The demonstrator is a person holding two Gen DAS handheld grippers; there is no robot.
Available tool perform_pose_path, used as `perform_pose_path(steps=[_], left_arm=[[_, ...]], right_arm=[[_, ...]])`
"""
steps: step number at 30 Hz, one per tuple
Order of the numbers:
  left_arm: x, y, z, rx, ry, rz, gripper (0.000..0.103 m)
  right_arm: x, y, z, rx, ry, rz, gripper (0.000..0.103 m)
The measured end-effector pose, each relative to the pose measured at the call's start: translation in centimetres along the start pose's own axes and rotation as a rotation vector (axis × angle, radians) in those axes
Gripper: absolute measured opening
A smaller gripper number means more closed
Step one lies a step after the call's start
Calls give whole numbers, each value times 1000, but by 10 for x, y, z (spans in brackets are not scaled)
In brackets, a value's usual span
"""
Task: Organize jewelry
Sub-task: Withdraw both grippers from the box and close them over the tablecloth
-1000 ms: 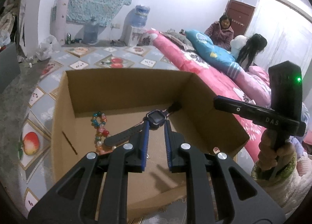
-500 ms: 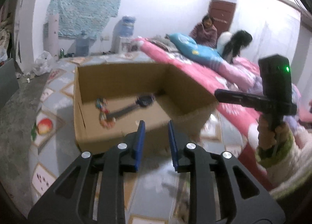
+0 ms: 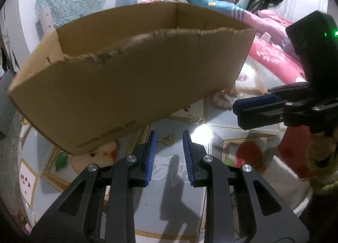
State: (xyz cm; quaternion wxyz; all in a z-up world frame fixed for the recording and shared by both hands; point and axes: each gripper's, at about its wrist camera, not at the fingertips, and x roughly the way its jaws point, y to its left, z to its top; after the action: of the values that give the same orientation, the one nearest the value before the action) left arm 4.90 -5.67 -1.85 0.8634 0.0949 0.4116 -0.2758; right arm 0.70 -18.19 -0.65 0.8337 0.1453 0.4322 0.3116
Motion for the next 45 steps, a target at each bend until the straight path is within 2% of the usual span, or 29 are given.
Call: perform_pose_path(steps=[3,7,10,17,25,31,37,45], left_arm=[[6,1,0,-2,19,4,24],[11,-2,-6,25,30,23,15],[11,-2,-7,41,27,33,3],[4,-3,-9,39,8,25,0],[-21,2,-6,-16,-53,12,0],[-29,9,-5,-44,-78,24,0],[-29,18,-9,-77,-80,25,0],[-26,32,-14,-119,-96,12,0]], right_arm=[[3,-2,3,12,1,6,24],[6,-4,5,17,3,2,24],[7,-7,4,23,3,3,24],[6,-5,1,30,-9,-2,24],[2,-4,-1,15,-23,-21,24],[17,14,-4,-52,-19,-86,24],[50,33,-2,-114,0,-177,24],[79,53,-3,-240,-2,-336,24]])
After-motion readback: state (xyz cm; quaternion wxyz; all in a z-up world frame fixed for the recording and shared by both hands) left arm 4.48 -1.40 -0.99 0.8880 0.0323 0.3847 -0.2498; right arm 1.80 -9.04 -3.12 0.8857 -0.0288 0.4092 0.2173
